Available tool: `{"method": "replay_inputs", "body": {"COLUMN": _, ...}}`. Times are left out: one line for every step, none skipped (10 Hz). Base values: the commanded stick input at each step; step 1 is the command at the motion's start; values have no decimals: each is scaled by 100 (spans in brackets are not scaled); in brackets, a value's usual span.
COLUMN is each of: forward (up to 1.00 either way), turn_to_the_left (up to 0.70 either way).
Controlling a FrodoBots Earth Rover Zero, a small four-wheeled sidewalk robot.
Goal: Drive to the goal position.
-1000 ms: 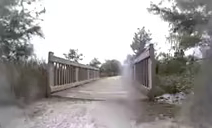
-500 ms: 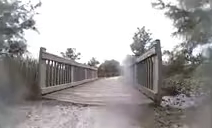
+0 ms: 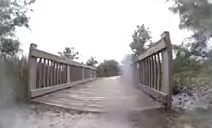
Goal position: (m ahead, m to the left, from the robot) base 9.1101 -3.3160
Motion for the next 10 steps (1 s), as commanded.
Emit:
{"method": "replay_inputs", "body": {"forward": 60, "turn_to_the_left": 0}}
{"method": "replay_inputs", "body": {"forward": 60, "turn_to_the_left": 0}}
{"method": "replay_inputs", "body": {"forward": 60, "turn_to_the_left": 0}}
{"method": "replay_inputs", "body": {"forward": 60, "turn_to_the_left": 0}}
{"method": "replay_inputs", "body": {"forward": 60, "turn_to_the_left": 0}}
{"method": "replay_inputs", "body": {"forward": 60, "turn_to_the_left": 0}}
{"method": "replay_inputs", "body": {"forward": 60, "turn_to_the_left": 0}}
{"method": "replay_inputs", "body": {"forward": 60, "turn_to_the_left": 0}}
{"method": "replay_inputs", "body": {"forward": 60, "turn_to_the_left": 0}}
{"method": "replay_inputs", "body": {"forward": 60, "turn_to_the_left": 0}}
